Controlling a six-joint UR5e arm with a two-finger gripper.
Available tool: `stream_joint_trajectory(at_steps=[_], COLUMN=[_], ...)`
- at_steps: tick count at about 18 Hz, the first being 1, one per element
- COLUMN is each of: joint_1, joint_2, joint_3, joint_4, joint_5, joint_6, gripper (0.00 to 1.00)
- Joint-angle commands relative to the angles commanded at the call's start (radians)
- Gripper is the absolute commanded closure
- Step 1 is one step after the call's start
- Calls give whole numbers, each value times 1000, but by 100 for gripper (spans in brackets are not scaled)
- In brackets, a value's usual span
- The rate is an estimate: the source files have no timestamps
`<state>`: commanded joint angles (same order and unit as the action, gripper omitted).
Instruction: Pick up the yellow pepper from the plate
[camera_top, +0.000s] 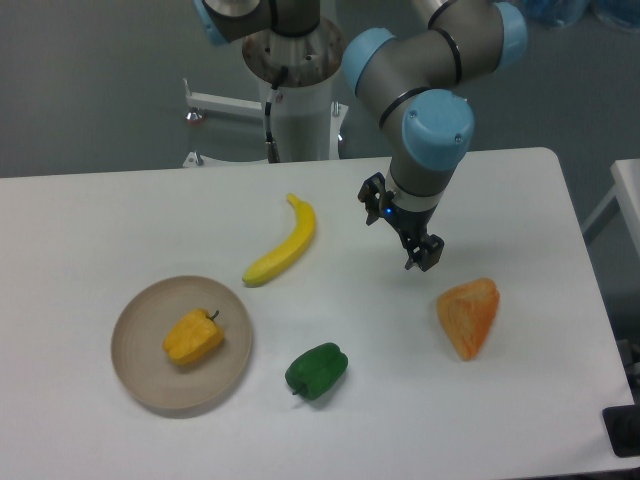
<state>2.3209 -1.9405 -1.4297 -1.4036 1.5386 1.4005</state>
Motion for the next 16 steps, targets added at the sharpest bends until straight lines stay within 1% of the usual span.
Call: stream_joint_trajectory(at_steps=[2, 4, 5, 7, 8, 9, 11, 13, 14, 15, 16], joint_1=[-2, -5, -8, -21, -46, -99, -150, -256, -293, -310, -342], joint_2=[0, 2, 9, 23, 34, 37, 35, 17, -7, -20, -40], joint_3=[0, 2, 2, 5, 6, 8, 8, 6, 8, 6, 8], joint_4=[0, 2, 6, 8, 9, 9, 12, 15, 26, 53, 104], joint_5=[-2, -35, -64, -72, -72, -72, -71, -71, -71, -71, -72], joint_6=[0, -14, -17, -46, -86, -150, -222, -338, -386, -412, -469], gripper=[0, 0, 0, 0, 0, 0, 0, 0, 0, 0, 0])
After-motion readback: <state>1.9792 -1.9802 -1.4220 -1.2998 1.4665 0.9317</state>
